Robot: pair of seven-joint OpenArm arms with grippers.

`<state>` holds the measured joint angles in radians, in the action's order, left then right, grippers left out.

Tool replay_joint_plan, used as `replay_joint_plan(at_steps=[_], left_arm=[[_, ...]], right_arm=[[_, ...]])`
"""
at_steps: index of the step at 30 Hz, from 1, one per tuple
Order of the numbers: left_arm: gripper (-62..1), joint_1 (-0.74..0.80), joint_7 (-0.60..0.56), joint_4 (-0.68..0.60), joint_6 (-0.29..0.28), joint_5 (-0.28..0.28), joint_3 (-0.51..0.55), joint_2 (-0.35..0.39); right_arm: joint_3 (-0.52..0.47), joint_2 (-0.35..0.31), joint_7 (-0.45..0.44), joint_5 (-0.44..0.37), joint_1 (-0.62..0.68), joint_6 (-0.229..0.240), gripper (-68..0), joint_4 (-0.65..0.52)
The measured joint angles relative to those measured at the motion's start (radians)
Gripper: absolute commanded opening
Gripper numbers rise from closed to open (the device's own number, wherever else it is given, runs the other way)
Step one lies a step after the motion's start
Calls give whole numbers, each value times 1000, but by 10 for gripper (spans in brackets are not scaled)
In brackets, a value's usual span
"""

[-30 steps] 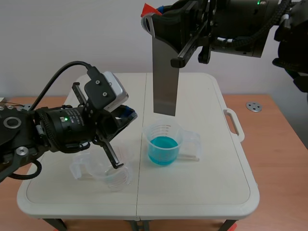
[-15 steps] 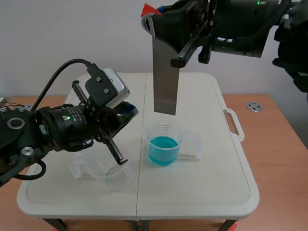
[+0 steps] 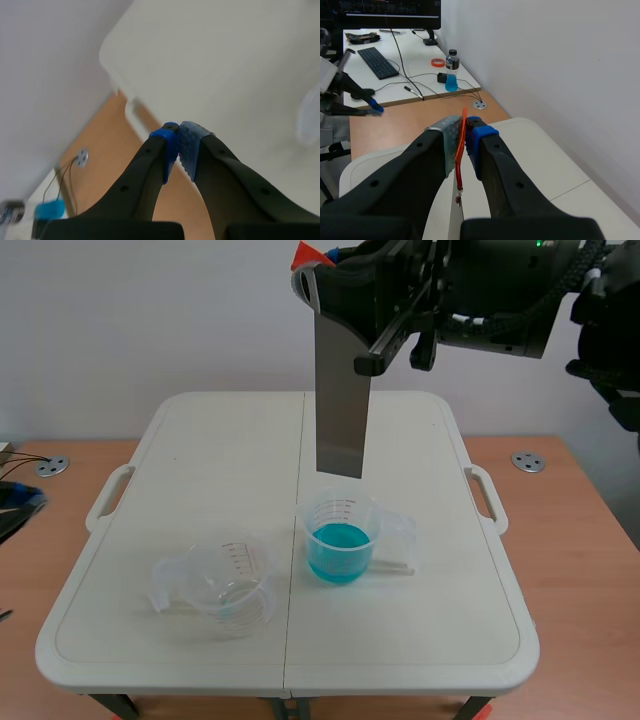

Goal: Hold the metal plate by the orange handle, dip it into the blue solution, take it out and point at it, then put the plate back in the beaker on the left.
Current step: 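Raise the plate and point at it, then put the plate into the left beaker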

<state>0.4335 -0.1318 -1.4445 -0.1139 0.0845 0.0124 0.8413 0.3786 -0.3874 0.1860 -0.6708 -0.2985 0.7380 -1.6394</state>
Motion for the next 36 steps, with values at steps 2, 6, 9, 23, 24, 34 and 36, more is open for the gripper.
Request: replay_joint_plan(at_steps=[2, 6, 9, 23, 24, 34, 36], left_arm=[[-579, 115, 0, 0, 0, 3, 79, 24], [-579, 333, 1, 3, -1, 3, 179, 27], [-579, 447, 0, 30, -3, 3, 176, 17], [-579, 566, 0, 201, -39, -32, 1, -183], [-579, 566, 0, 204, -39, -32, -27, -188], [-579, 533, 8, 219, -37, -31, -176, -196], [-579, 526, 10, 219, -37, -31, -176, -196]], right_arm=[[0, 12, 0, 0, 0, 0, -662, 0], [0, 45, 4, 0, 0, 0, -662, 0], [0, 68, 9, 0, 0, 0, -662, 0], [102, 176, 88, 0, -40, 0, -662, 0], [108, 184, 90, 0, -45, 0, -662, 0], [176, 247, 139, 0, -52, 0, -662, 0], [190, 250, 144, 0, -52, 0, -662, 0]])
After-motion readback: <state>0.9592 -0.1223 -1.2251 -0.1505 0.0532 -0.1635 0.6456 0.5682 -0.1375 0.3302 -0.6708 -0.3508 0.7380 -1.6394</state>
